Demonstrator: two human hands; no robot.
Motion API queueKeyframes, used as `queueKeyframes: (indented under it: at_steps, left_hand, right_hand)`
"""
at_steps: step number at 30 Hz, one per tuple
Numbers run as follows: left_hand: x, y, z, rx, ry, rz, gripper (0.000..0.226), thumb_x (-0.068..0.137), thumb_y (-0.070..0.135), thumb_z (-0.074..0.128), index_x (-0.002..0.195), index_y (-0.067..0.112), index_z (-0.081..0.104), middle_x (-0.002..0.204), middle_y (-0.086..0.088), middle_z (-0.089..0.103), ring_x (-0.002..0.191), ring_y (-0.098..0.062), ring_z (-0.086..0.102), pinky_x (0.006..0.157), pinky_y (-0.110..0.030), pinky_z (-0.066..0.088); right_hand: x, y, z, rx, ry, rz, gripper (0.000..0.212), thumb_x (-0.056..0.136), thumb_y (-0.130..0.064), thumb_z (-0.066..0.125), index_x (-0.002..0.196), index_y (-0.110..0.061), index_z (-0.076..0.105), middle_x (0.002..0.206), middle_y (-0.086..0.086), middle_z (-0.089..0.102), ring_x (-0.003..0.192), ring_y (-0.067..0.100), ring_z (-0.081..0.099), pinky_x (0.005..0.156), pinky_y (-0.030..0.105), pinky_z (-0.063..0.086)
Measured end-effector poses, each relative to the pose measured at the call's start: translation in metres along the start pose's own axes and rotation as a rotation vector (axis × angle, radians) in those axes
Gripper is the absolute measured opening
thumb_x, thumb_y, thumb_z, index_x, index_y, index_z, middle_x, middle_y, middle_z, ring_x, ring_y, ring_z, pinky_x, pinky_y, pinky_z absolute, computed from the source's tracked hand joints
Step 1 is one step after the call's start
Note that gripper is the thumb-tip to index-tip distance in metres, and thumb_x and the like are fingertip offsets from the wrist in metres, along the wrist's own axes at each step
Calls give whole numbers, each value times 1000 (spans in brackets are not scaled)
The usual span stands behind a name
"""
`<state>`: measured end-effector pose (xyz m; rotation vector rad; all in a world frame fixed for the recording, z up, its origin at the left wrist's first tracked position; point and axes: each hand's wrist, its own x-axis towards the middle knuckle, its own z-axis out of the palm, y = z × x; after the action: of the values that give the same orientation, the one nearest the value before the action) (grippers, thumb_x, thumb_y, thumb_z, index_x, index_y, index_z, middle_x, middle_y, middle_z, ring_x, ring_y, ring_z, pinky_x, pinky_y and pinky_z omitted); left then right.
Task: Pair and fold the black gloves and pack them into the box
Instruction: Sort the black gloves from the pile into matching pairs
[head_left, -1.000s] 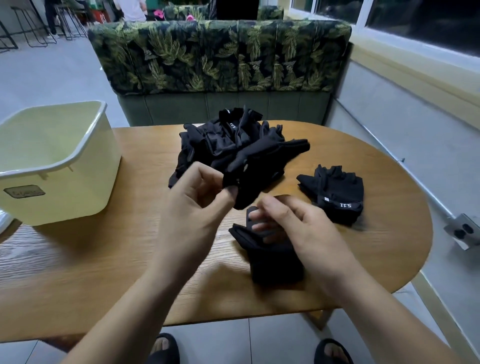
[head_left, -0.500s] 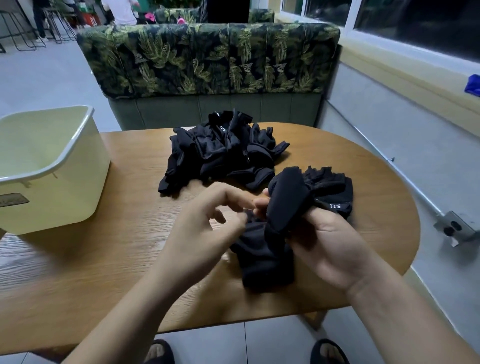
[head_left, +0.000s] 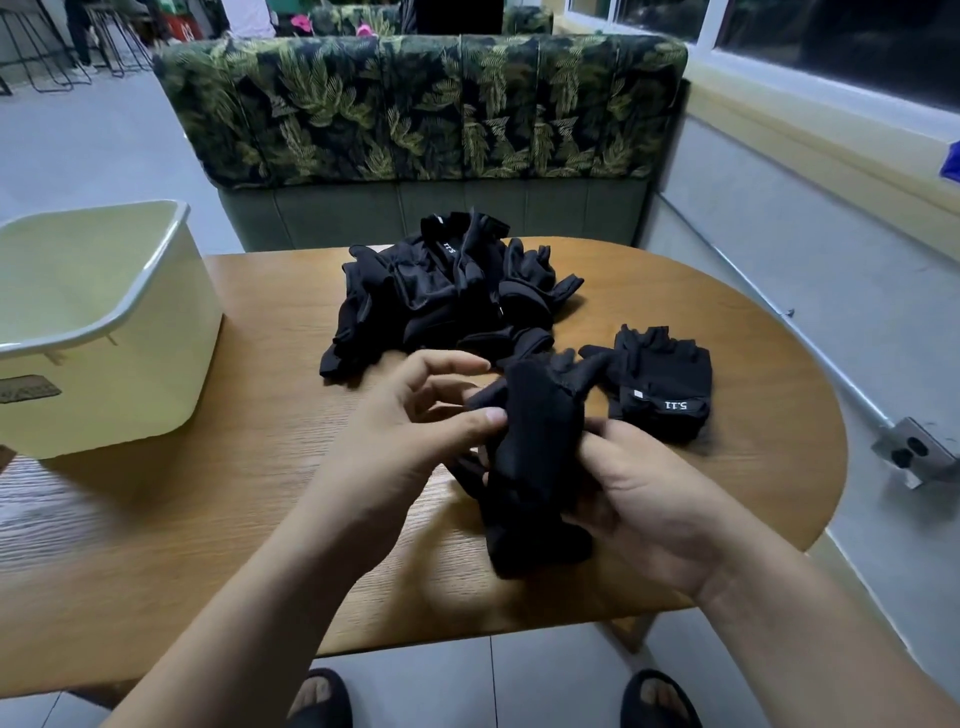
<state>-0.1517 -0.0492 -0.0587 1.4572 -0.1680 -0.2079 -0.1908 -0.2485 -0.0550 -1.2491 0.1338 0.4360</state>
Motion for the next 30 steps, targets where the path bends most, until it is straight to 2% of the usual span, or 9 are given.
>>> queueKeyframes:
  at_steps: [3,7,12,17,20,22,25,28,30]
  left_hand:
    - [1,4,-8,4,93,81,32,88,-7,75,110,17,72,93,0,68,85,-13,64,72,-30,47]
    - [2,5,-16,-29,129,127,37,84,-5,80,110,20,71,96,-5,64,87,-15,62,73,-30,48]
    - [1,1,-15,-90,106,162,38,79,2,77,112,20,70,102,-10,65,98,-23,66,92,-40,52]
    - [-2,1,-8,-55,50,167,37,88,-13,72,115,13,67,96,-1,67,93,-18,66,88,-34,52]
    - [-2,2,-8,-52,60,160,37,89,-13,71,114,14,67,98,-2,65,92,-17,65,85,-30,53]
    - [-1,2,-9,-55,71,152,37,88,-11,73,113,16,69,100,-3,64,94,-17,65,84,-30,52]
    - [0,1,-11,-61,99,138,37,87,-7,75,111,21,70,105,-5,65,96,-19,65,84,-32,50]
    - [2,-1,-12,-41,166,116,37,87,-4,78,110,24,70,106,-5,66,92,-16,63,77,-27,48]
    - [2,-3,-11,66,236,114,36,88,-2,79,111,23,70,104,-1,67,88,-10,64,77,-26,49]
  right_hand:
    - [4,-1,-2,68,20,-24,37,110,-30,51,124,-1,70,112,13,77,101,26,75,83,35,61]
    - [7,0,0,157,98,-103,49,108,-43,46,119,-3,70,105,16,74,96,28,72,86,41,61]
    - [1,6,13,-428,364,-403,40,78,-46,88,109,-27,72,92,-8,81,90,6,77,80,27,61]
    - [0,10,18,-589,529,-574,23,87,-42,85,91,-26,69,81,-13,77,77,1,73,66,20,56]
    - [4,12,10,-649,536,-630,27,101,-37,70,83,-17,64,69,-3,67,64,12,61,61,35,51]
    - [6,12,4,-630,528,-629,31,105,-35,63,85,-12,65,75,5,68,75,27,64,67,46,53]
    - [8,10,0,-516,487,-622,33,110,-29,57,87,-11,72,83,7,73,85,27,68,77,45,56]
    - [9,6,4,-251,389,-567,28,111,-22,54,103,-11,79,102,7,81,105,30,75,98,61,57]
    - [9,5,6,-198,398,-558,28,111,-20,54,105,-14,80,105,6,81,106,30,76,100,65,55]
